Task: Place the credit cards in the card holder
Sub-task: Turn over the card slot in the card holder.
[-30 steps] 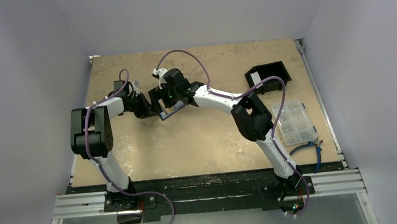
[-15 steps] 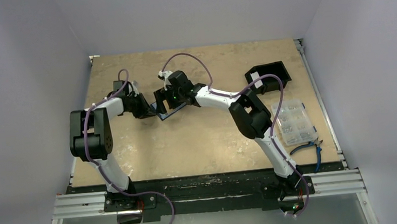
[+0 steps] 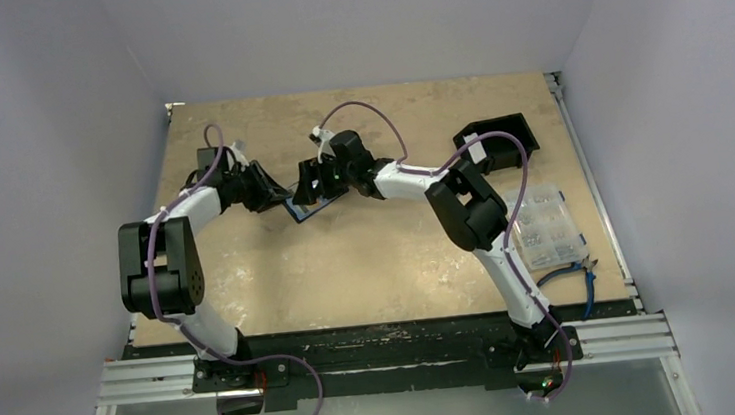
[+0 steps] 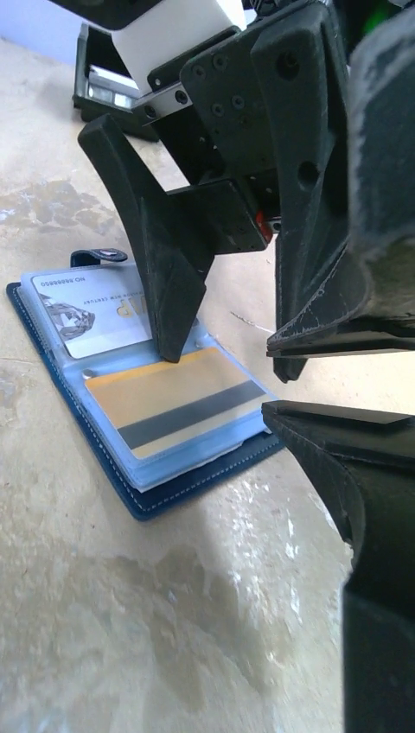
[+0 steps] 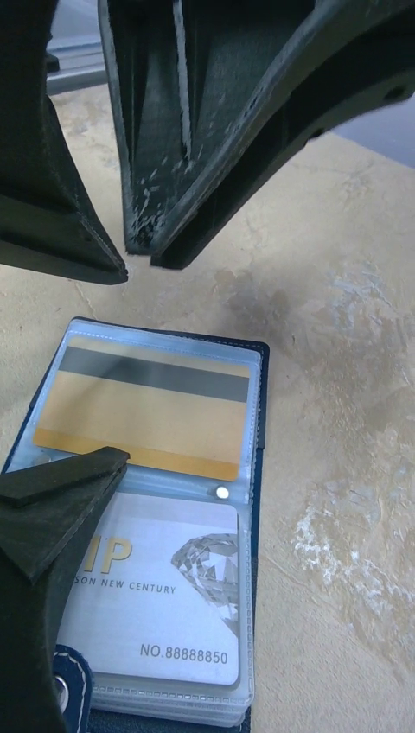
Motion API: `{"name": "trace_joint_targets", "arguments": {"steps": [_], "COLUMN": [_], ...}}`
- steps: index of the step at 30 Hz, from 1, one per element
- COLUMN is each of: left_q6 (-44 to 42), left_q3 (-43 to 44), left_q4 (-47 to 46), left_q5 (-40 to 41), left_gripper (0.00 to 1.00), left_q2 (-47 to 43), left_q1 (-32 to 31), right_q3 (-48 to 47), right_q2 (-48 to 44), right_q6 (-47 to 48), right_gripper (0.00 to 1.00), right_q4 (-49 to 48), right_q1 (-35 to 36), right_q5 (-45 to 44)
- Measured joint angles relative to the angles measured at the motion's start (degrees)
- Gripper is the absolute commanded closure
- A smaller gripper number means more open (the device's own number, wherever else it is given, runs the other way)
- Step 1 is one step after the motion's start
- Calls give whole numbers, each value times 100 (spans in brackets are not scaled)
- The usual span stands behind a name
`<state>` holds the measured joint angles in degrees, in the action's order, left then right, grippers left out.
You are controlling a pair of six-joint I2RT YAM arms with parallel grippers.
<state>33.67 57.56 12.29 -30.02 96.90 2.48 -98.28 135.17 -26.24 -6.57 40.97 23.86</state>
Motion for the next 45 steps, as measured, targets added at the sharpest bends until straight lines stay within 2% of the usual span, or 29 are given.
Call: {"name": "trace_joint_targets", "arguments": {"steps": [7, 17, 32, 37, 45], "left_q6": [702, 1139, 1180, 1180, 1335], "left_q3": [-356, -516, -588, -588, -588], "left_q4": [-763, -1460, -1655, -1735, -1971], "left_q5": [-208, -177, -197, -282, -442], "left_gripper": [68, 68, 67, 60, 64], "left_q2": [227, 503, 767, 800, 868], "left_q1": [-2, -35, -35, -31, -37], "right_q3": [52, 59, 48, 13, -9], "right_q2": [0, 0, 2, 13, 15], "right_q6": [-107, -155, -138, -138, -133], "right_gripper": [21, 21, 21, 21, 21], "right_q4": [-122, -142, -114, -76, -35], "right_q1": [-28, -46, -50, -50, -55], "right_q5": [138, 149, 146, 151, 138]}}
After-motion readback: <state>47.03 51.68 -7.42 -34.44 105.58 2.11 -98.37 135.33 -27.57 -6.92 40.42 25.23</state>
